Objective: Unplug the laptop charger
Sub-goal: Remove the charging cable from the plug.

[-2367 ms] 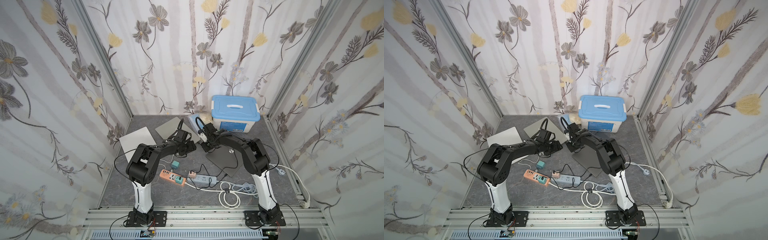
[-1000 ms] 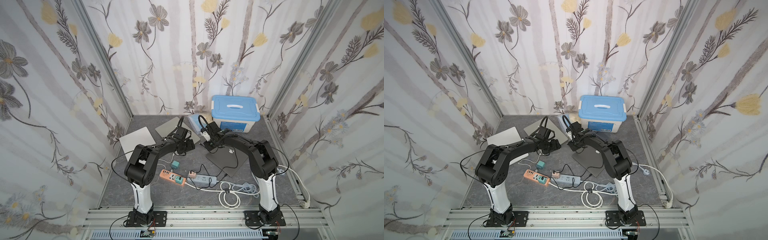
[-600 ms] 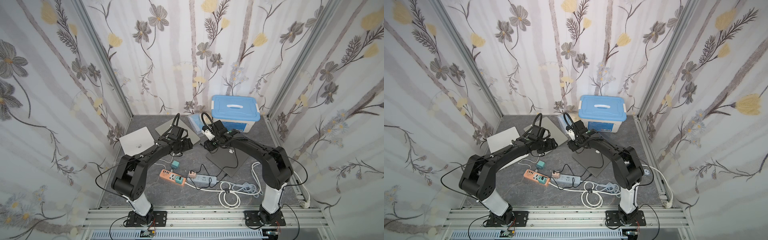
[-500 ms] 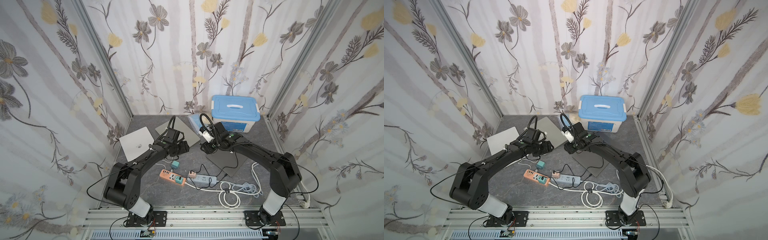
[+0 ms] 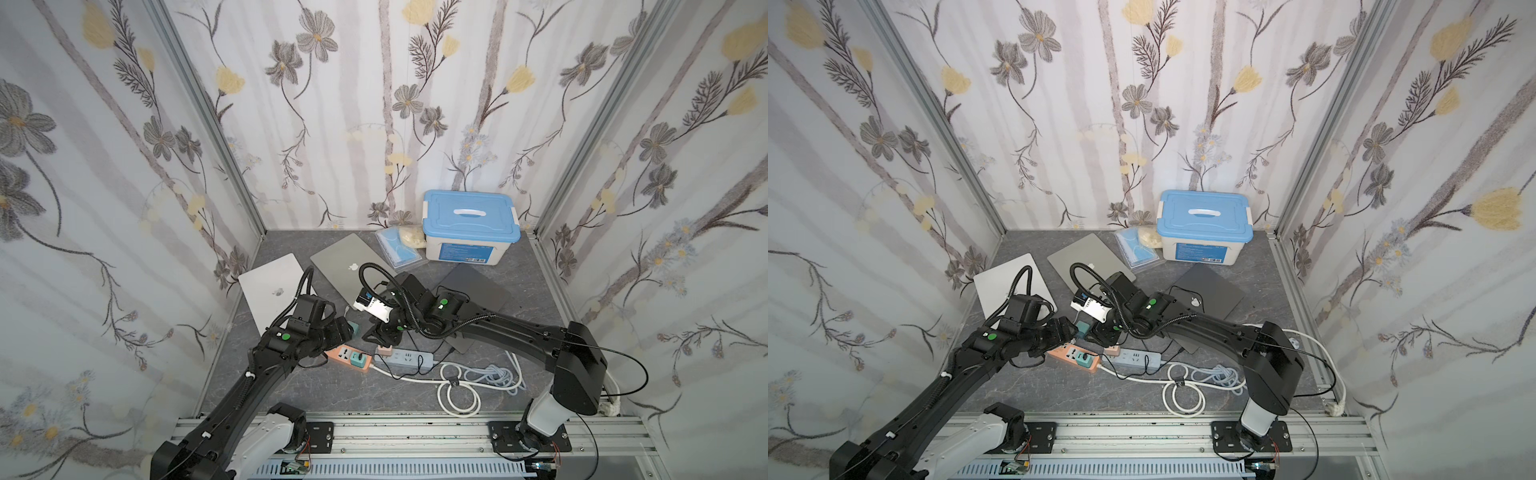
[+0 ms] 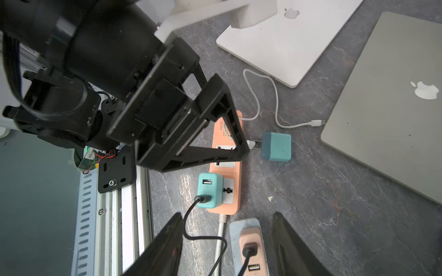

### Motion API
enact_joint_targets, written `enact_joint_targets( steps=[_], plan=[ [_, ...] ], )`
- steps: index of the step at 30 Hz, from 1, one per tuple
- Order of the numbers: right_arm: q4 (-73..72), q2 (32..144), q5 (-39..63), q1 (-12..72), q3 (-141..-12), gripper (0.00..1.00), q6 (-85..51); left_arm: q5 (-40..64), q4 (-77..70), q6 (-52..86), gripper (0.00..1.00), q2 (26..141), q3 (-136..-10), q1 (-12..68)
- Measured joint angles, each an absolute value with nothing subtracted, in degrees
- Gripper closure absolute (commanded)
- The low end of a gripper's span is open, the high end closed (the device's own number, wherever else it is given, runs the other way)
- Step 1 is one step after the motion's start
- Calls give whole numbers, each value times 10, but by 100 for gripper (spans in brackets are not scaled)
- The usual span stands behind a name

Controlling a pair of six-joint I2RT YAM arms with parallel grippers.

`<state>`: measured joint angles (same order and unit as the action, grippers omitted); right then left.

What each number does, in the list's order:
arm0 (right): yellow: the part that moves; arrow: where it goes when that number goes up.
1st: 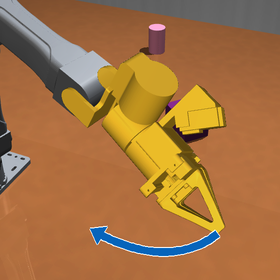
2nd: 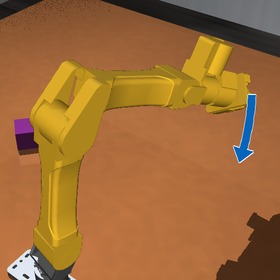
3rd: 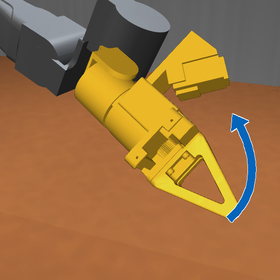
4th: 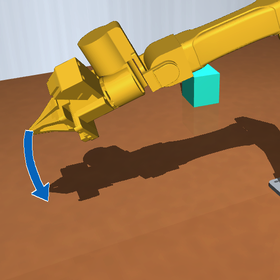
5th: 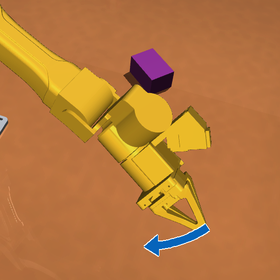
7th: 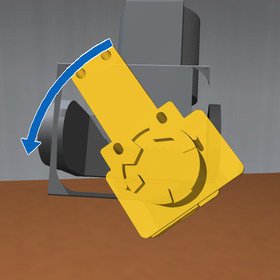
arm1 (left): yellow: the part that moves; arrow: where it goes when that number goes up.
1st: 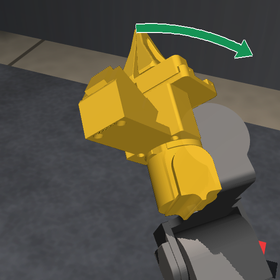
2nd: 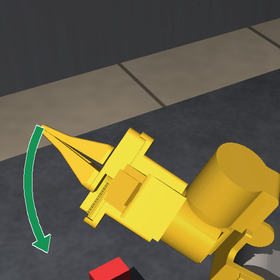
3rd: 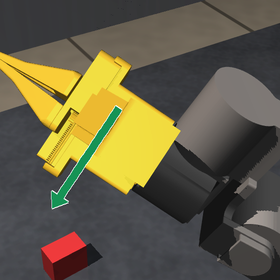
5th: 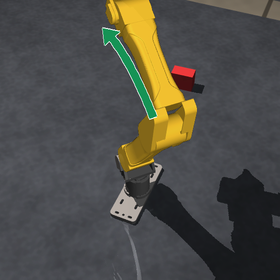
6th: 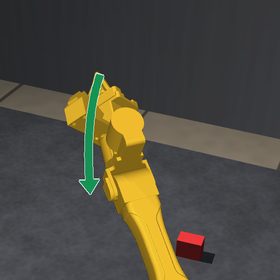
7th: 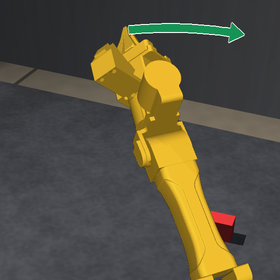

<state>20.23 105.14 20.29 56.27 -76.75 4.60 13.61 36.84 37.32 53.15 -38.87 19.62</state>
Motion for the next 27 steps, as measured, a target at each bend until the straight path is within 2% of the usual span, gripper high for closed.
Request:
enact_joint_targets(
  steps=[10,19,27],
  plan=[
    [190,1089,191,599,-769,43,64,175,375,428,15,492,-314,196],
    [190,1110,175,606,-775,62,65,190,352,442,14,494,-293,206],
    [207,1119,152,616,-777,70,70,190,342,449,14,501,-288,213]
  ],
)
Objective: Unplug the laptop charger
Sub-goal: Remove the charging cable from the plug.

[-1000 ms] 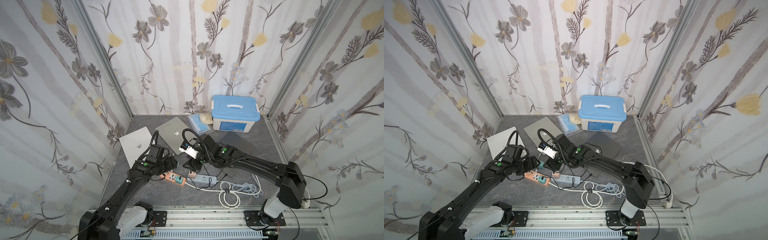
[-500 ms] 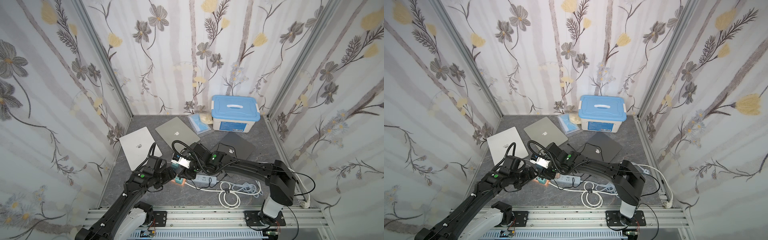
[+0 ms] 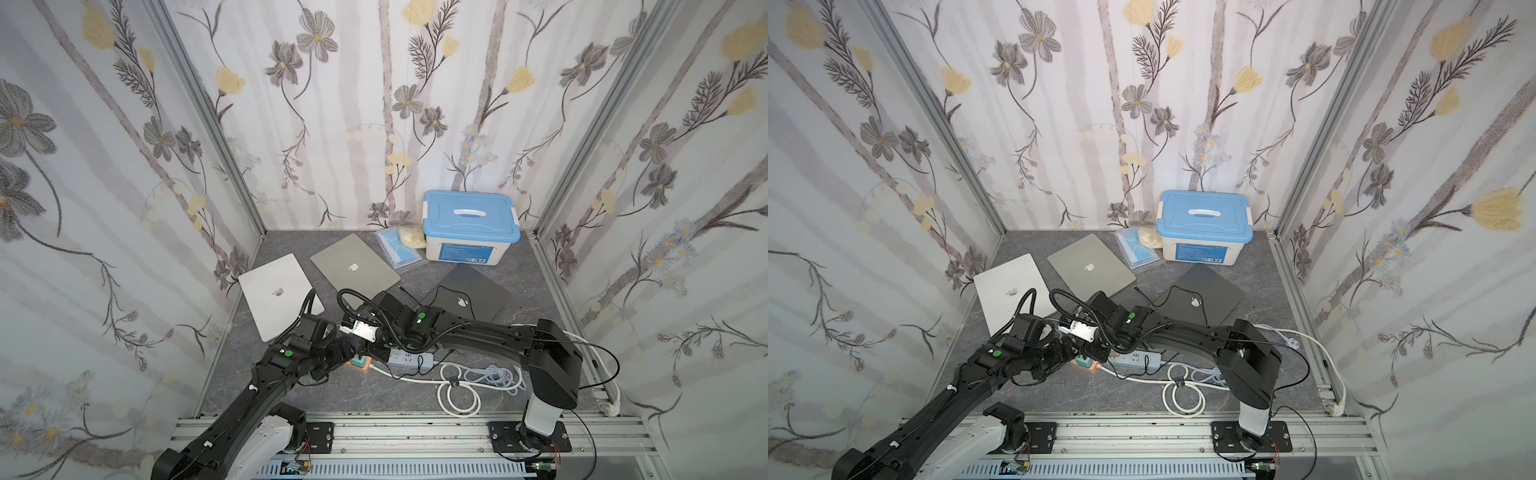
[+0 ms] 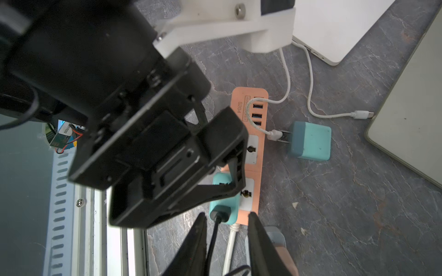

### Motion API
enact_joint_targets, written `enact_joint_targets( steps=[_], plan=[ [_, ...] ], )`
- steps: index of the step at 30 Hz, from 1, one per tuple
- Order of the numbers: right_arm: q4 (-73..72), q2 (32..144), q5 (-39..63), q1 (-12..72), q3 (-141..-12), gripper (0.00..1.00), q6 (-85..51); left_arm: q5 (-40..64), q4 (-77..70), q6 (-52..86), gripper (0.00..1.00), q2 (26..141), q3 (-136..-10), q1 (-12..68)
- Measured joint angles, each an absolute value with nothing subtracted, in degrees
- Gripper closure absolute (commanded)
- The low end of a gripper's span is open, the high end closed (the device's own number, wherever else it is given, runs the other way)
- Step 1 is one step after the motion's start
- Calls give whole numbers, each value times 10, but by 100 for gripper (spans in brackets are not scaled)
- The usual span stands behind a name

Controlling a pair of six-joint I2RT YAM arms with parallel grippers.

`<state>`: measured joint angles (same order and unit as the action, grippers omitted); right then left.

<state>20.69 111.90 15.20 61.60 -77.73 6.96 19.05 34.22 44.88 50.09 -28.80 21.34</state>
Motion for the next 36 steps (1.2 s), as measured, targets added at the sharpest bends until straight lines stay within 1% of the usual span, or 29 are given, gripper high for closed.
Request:
enact_joint_targets(
  steps=[7,12,19,22,36],
  plan=[
    [218,1132,133,620,-787,76,74,182,341,450,14,505,-286,214],
    [221,1132,131,622,-787,82,76,182,341,450,15,507,-286,216],
    [228,1132,131,624,-787,93,79,176,338,452,15,514,-285,220],
    [228,1131,131,624,-786,100,80,168,337,453,15,514,-286,226],
    [233,1119,120,625,-795,100,73,155,336,470,15,499,-283,233]
  ],
)
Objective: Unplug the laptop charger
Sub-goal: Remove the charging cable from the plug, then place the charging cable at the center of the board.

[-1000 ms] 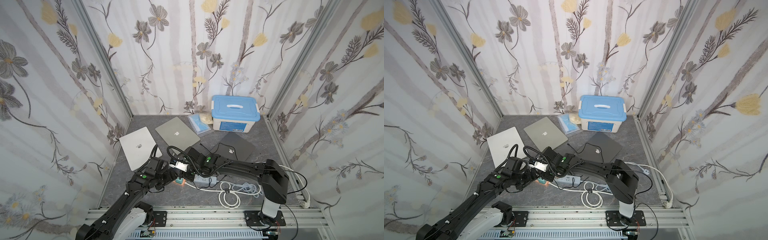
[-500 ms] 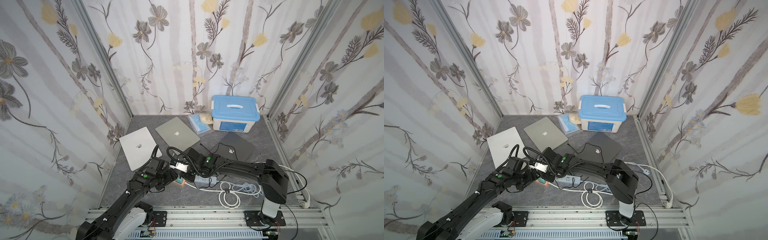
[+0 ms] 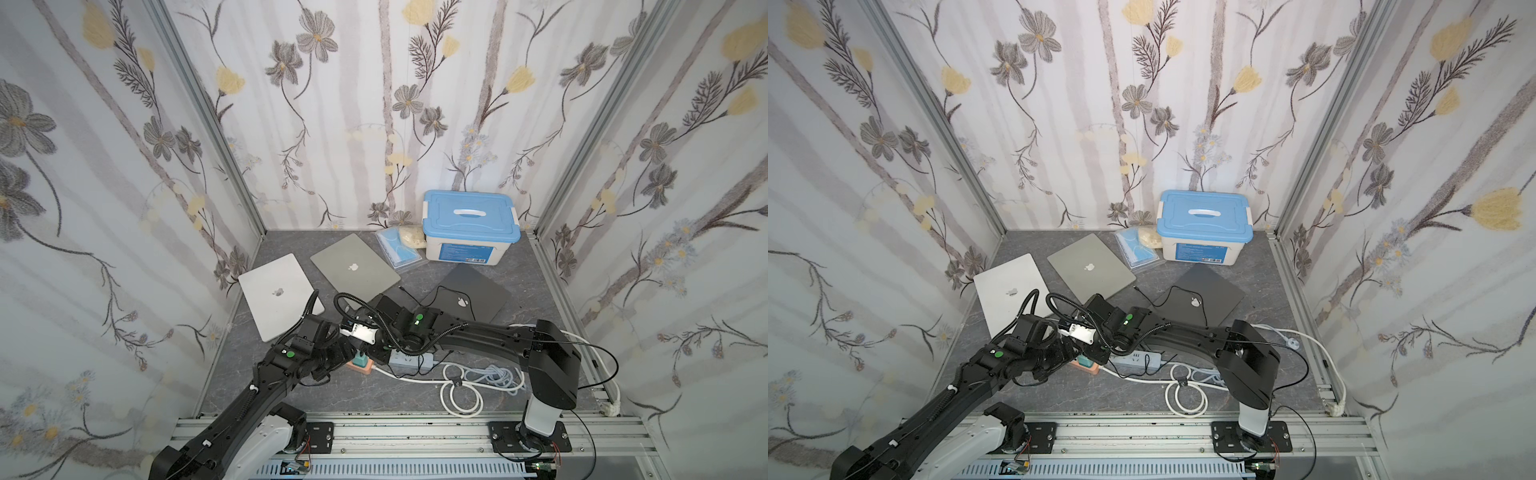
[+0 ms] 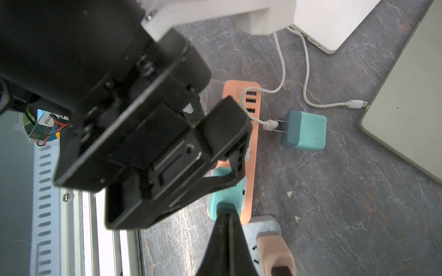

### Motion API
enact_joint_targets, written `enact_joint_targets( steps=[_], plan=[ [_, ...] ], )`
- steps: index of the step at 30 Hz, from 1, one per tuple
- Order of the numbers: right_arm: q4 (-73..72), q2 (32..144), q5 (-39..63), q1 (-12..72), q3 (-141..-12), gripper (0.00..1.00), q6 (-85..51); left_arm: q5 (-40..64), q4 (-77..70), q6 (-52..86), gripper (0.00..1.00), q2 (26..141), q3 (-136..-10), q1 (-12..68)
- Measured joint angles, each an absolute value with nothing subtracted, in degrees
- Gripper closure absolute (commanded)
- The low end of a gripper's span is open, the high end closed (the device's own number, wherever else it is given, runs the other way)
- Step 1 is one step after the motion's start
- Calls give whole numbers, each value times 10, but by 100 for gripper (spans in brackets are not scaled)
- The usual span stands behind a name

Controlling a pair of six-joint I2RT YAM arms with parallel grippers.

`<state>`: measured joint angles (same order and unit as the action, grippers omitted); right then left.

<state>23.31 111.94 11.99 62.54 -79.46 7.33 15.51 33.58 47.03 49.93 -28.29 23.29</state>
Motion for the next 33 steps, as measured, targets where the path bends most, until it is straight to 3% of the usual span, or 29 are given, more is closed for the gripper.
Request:
enact_joint_targets(
  steps=[19,33],
  plan=[
    [237,1134,118,618,-846,100,62,157,316,491,15,496,-264,233],
    [252,1191,116,506,-924,100,-1,164,296,495,14,504,-261,232]
  ],
)
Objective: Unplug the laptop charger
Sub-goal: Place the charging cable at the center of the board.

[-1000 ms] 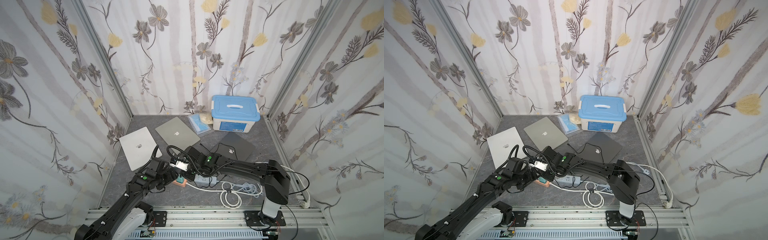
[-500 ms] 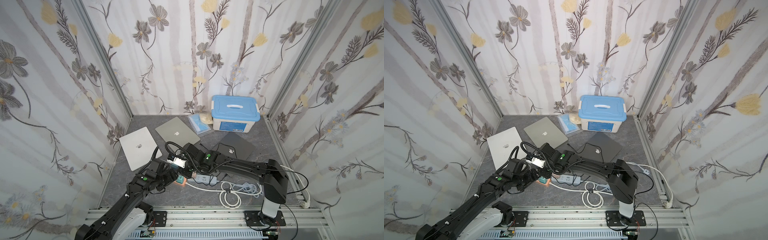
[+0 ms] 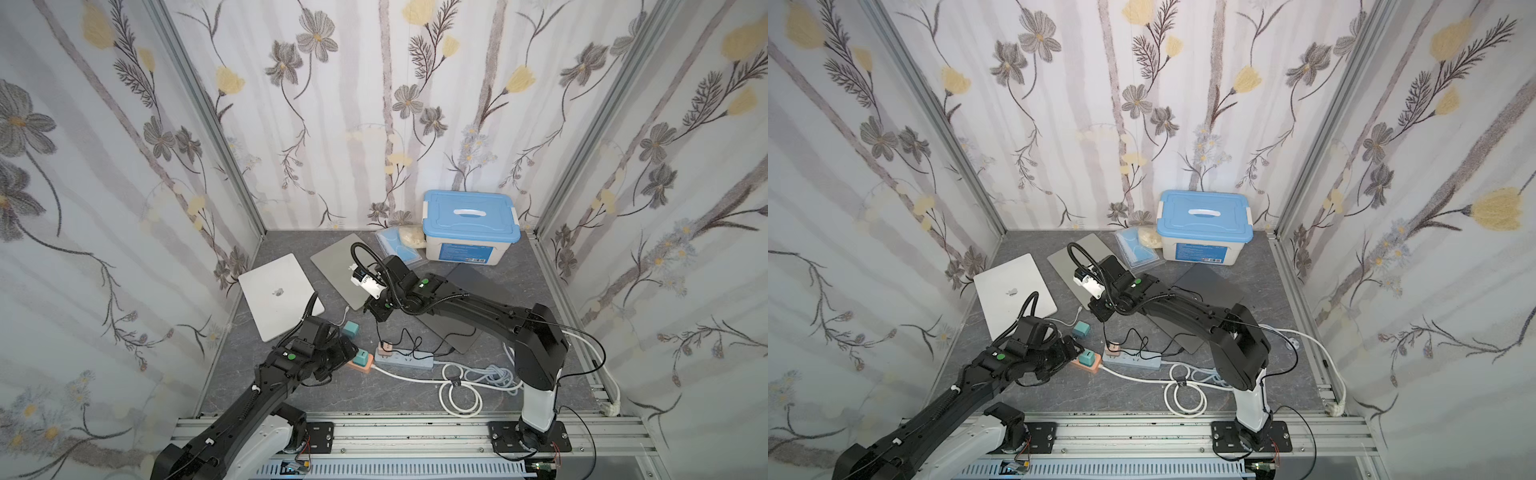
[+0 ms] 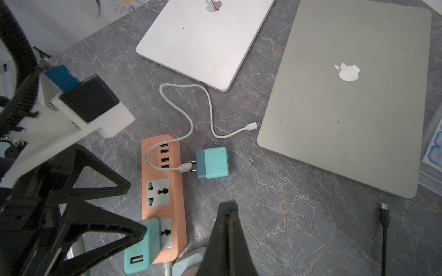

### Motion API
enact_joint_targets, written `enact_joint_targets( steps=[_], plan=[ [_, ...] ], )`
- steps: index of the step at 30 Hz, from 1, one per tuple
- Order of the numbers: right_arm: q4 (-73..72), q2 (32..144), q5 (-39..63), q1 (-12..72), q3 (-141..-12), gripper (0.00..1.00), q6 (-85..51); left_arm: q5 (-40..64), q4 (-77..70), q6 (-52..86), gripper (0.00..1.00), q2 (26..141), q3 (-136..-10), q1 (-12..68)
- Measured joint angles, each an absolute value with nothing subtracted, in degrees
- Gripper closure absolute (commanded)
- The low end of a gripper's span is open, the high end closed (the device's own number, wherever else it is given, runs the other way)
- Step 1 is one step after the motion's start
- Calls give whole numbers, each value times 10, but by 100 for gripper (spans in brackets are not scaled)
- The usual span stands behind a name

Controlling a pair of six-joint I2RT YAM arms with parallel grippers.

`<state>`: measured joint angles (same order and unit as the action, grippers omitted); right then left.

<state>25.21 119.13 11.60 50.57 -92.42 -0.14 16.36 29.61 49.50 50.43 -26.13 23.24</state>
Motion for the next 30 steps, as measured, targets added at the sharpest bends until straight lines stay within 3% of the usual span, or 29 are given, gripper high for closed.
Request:
enact_joint_targets(
  steps=[11,20,30],
  plan=[
    [298,1260,133,495,-980,91,5,154,319,488,14,497,-270,232],
    [315,1275,140,494,-999,75,10,150,332,482,13,482,-273,232],
    [326,1182,132,513,-952,59,9,126,357,471,13,455,-299,225]
  ],
)
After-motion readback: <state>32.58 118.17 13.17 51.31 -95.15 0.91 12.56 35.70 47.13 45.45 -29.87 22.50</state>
